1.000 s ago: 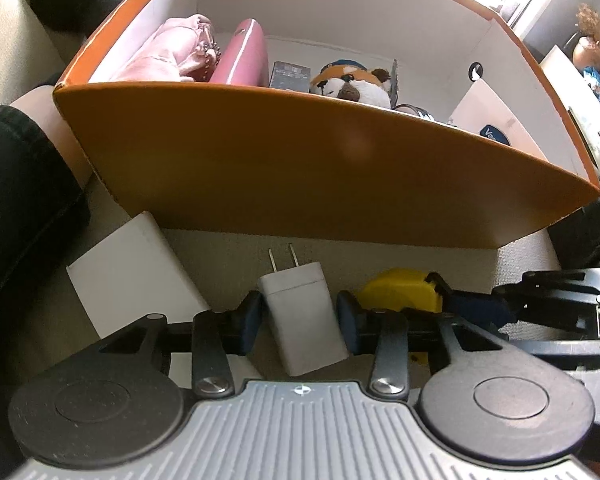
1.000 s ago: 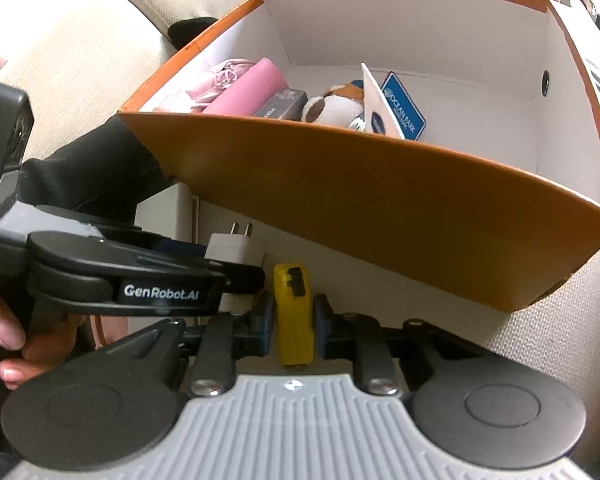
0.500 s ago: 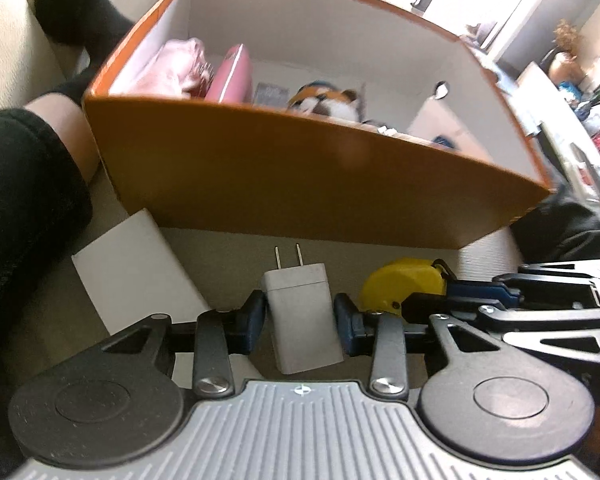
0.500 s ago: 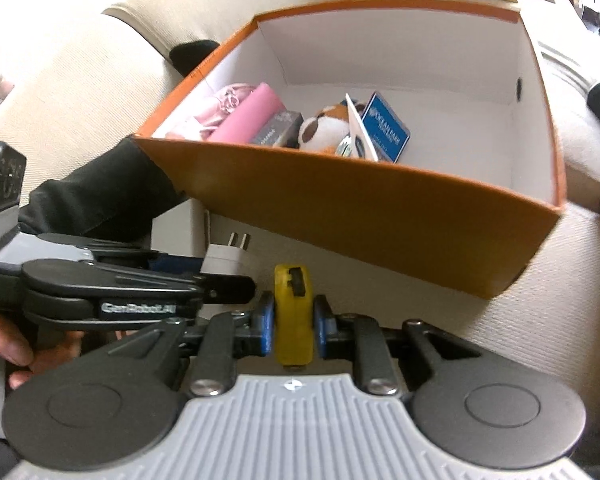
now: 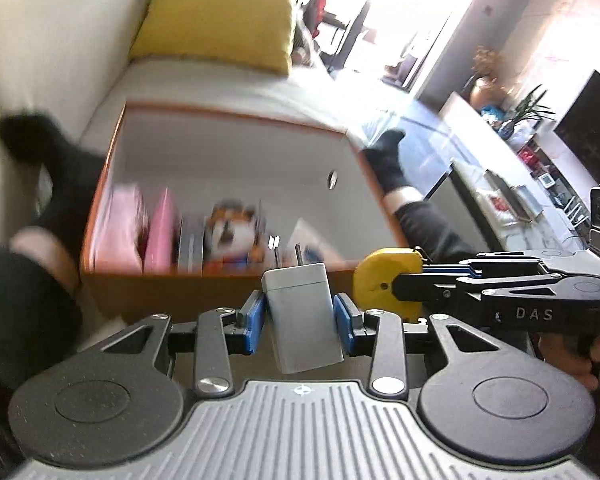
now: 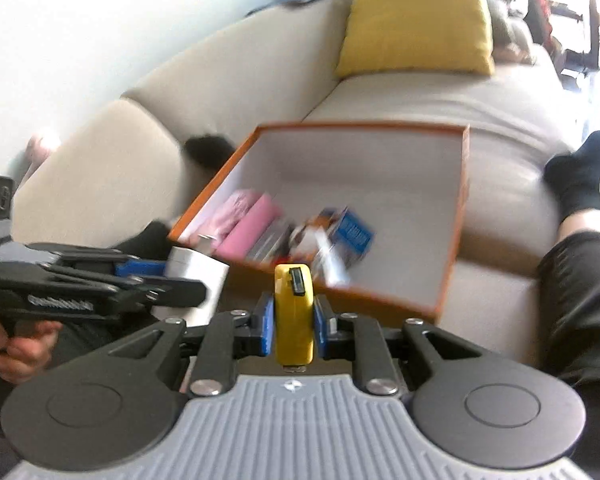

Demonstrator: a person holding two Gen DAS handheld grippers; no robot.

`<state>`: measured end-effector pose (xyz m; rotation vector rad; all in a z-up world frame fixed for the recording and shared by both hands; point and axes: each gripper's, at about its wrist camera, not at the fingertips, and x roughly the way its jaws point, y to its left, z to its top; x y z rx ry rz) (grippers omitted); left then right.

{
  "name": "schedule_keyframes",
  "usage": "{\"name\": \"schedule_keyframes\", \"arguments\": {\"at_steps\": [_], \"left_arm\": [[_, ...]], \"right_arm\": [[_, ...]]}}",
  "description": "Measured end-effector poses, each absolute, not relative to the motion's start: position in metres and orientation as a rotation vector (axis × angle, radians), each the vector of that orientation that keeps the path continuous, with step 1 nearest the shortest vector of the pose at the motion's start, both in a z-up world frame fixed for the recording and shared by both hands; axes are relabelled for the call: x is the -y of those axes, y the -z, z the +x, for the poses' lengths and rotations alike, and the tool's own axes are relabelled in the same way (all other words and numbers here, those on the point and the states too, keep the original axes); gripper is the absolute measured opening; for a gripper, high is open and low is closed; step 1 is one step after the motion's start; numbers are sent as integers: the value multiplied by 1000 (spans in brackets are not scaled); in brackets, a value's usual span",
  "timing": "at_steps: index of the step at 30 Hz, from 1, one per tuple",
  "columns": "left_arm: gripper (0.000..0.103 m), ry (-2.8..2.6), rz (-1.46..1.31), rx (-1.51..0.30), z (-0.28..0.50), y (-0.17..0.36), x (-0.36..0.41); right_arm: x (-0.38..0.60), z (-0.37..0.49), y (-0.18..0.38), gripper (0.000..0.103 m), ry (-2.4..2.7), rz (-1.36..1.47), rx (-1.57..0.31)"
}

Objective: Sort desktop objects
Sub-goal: 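Lift the charger with the left gripper while the right gripper carries the tape measure over the box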

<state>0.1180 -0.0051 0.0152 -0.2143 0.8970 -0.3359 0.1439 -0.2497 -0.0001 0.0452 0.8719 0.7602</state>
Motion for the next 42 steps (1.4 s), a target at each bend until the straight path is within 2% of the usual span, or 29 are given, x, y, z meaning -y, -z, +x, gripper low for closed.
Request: {"name": "schedule_keyframes", "arguments": {"at_steps": [8, 18, 26, 42], "left_arm": [[43, 406, -163, -899, 186, -40, 24], [43, 464, -47, -1143, 284, 34, 79], [43, 465, 46, -1284, 303, 76, 98], [39, 435, 157, -1411, 308, 110, 124]], "right_arm": [[252, 202, -8, 21, -671, -5, -862], [255, 263, 8, 21, -614, -34, -895], [248, 292, 27, 21, -642, -12, -957], [227, 298, 41, 21, -661, -72, -1016]]}}
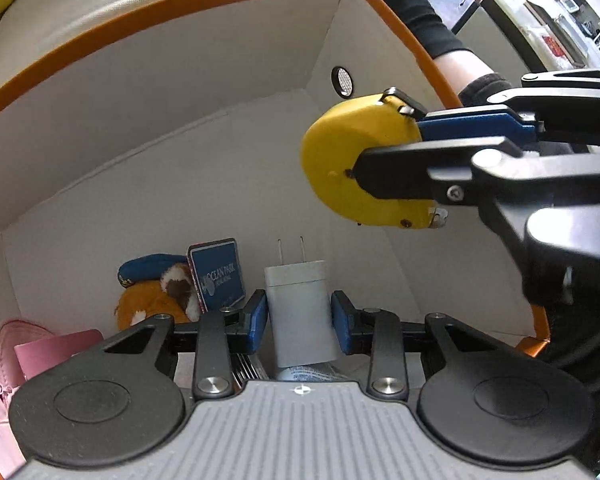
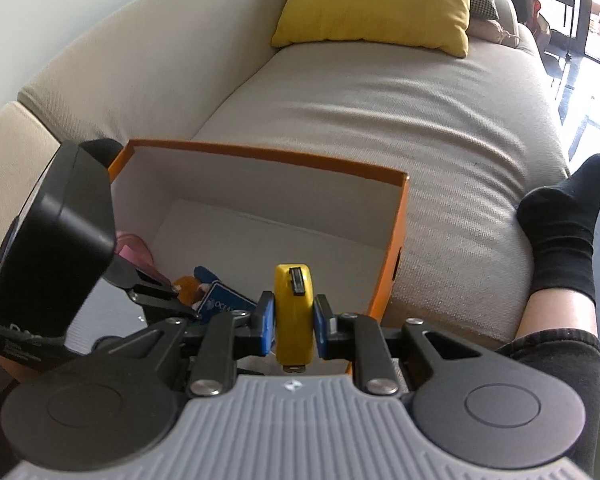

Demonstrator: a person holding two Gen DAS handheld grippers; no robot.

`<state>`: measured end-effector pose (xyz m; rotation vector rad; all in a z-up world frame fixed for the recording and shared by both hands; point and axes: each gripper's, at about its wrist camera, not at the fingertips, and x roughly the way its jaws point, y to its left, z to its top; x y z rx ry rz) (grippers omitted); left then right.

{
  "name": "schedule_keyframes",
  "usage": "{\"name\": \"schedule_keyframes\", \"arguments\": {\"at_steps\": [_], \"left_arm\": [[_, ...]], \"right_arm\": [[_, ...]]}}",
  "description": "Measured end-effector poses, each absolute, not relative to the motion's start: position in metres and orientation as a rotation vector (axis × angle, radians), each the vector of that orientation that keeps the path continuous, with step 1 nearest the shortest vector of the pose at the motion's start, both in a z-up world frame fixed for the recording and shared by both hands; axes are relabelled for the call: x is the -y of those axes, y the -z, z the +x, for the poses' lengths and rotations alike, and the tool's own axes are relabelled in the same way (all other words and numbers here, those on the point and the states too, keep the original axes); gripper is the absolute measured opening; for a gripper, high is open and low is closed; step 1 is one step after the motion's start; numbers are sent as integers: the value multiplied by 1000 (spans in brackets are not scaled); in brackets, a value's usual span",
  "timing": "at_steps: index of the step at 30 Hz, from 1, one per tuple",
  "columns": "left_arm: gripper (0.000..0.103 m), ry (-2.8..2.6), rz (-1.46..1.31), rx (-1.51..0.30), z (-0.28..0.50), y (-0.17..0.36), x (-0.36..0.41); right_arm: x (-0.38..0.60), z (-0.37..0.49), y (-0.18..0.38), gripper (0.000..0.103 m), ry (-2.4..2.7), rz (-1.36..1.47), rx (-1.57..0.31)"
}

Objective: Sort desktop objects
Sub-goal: 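Lift the charger with the left gripper while the right gripper carries the tape measure over the box, then lower the charger into the box with the left gripper while the right gripper drops the tape measure in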

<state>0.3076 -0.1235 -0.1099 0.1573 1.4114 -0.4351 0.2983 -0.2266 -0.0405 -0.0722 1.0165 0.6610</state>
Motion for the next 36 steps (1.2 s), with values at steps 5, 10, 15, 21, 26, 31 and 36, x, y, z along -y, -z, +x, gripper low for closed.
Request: {"name": "schedule_keyframes", "arguments": {"at_steps": [5, 10, 15, 21, 26, 31, 36], "left_arm": [[40, 431, 144, -1413, 306, 109, 124], [46, 448, 129, -1360, 297, 93, 119], [48, 472, 76, -1246, 280, 61, 96], [50, 430, 12, -1133, 267, 48, 68], [50, 376, -56, -1080, 257, 45, 41], [50, 372, -89, -1045, 250, 44, 27], [50, 386, -102, -1032, 248, 50, 22]], "right_arm": [[223, 298, 45, 21, -665, -88, -1047], [217, 299, 47, 21, -651, -108, -1069], [208, 297, 50, 21, -650, -138, -1089], [191, 287, 55, 21, -617, -228, -1091], [175, 282, 61, 21, -582, -344, -1103], [158, 275, 68, 21, -552, -484, -1117], [148, 271, 75, 21, -539, -546, -1149]]}}
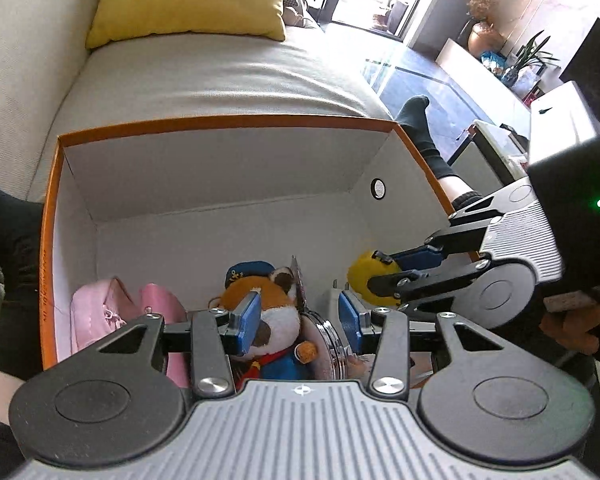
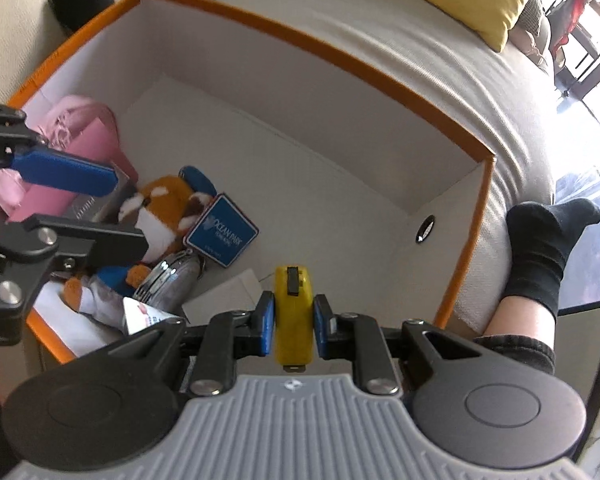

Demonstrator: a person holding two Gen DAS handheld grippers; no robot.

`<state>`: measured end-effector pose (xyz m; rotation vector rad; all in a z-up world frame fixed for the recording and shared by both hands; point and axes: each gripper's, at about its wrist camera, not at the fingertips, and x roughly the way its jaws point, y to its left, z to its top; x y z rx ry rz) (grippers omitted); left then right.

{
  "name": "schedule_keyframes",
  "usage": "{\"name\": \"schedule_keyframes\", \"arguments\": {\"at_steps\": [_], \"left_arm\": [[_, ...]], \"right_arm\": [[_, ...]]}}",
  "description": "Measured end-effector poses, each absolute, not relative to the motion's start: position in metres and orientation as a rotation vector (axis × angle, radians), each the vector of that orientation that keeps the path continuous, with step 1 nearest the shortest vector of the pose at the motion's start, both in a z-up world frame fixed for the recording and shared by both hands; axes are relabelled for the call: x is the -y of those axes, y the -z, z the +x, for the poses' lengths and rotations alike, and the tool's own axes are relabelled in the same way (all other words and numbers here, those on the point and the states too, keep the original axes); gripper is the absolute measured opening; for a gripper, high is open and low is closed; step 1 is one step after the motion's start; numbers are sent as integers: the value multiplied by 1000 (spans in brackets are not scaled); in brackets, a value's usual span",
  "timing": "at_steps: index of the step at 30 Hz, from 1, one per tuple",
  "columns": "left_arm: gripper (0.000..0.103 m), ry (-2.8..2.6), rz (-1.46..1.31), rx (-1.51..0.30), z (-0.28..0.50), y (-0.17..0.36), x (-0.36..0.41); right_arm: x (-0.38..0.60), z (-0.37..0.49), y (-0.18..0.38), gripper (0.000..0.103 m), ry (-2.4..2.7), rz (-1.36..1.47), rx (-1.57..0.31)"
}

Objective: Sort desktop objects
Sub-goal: 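Lower the charger into the box with the left gripper while the right gripper drops the tape measure in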

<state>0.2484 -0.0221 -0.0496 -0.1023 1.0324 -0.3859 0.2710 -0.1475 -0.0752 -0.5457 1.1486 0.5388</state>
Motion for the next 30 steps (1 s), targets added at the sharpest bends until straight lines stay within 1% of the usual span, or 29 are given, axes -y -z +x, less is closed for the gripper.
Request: {"name": "schedule_keyframes", "arguments": {"at_steps": [6, 10, 14, 18, 26, 30], "left_arm": [[50, 384, -147, -1018, 243, 53, 8], [50, 389, -164, -1012, 240, 54, 2], [50, 388, -175, -1006, 238, 54, -1], [50, 388, -176, -1009, 238, 55, -1], [50, 390, -178, -1005, 237, 55, -3], [50, 391, -177, -1010, 237, 57, -3]], "right_arm": [[152, 283, 78, 21, -549, -422, -1210], [157, 292, 81, 21, -554, -346, -1286], [161, 293, 79, 21, -544, -383, -1305], [162, 295, 85, 21, -610, -395, -1407], [160, 312, 101, 21, -718, -468, -1505], [160, 318, 106, 22, -743, -529, -1507]]}}
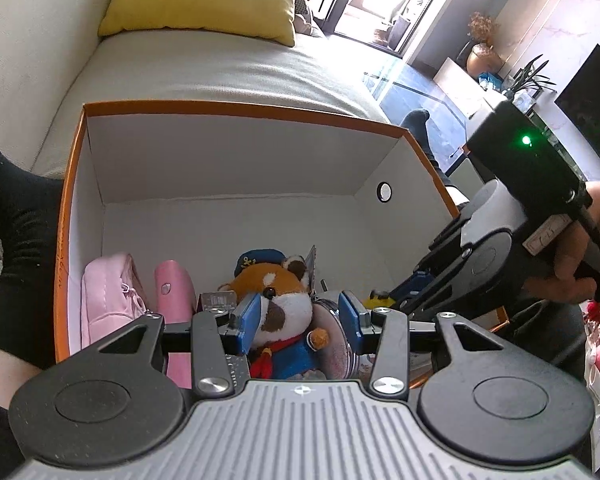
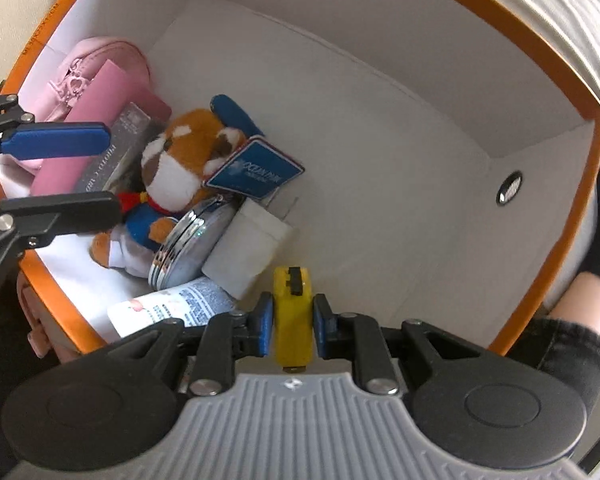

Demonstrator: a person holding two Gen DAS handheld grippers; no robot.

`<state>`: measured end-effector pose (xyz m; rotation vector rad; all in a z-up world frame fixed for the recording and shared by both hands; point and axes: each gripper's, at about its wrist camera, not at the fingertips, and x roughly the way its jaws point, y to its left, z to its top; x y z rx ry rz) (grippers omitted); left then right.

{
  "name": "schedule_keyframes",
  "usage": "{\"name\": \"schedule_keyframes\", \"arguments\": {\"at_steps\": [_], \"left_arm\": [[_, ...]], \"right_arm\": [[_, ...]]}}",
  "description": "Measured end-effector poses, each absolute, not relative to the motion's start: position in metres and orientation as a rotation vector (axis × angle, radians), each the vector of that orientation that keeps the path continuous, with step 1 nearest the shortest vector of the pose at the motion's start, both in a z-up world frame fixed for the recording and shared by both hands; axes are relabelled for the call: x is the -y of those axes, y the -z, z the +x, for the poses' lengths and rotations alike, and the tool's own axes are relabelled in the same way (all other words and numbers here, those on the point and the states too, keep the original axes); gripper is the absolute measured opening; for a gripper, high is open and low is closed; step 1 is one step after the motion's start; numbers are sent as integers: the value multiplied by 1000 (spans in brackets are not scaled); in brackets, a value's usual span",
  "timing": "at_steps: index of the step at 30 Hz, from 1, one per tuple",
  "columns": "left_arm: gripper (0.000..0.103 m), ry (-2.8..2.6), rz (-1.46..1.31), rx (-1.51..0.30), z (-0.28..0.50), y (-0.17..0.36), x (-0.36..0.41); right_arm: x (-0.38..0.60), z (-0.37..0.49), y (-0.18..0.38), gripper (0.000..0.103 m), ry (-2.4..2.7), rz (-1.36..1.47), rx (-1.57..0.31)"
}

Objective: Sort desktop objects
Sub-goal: 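Lower the charger into the box with the left gripper while the right gripper drops the tape measure in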

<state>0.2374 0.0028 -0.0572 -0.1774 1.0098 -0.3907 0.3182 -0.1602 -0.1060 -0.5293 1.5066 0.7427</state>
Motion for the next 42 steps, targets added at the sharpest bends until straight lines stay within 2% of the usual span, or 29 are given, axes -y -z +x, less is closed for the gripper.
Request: {"name": "schedule_keyframes", "arguments": {"at_steps": [7, 11, 23, 37, 42], "left_arm": [[50, 387, -178, -1017, 238, 60, -2], [50, 388, -178, -1013, 237, 60, -2], [50, 385, -180, -1008, 237, 60, -3], [50, 365, -165, -999, 232, 52, -2], [50, 340, -165, -998, 224, 48, -3]], "right_arm": [[157, 320, 107, 29, -723, -658, -1453], [156, 318, 112, 37, -719, -729, -1440], [165, 316, 124, 37, -821, -876, -1463], [181, 306, 121, 35, -1167, -987, -1300], [184, 304, 119, 35, -1130, -1012, -1272]]}}
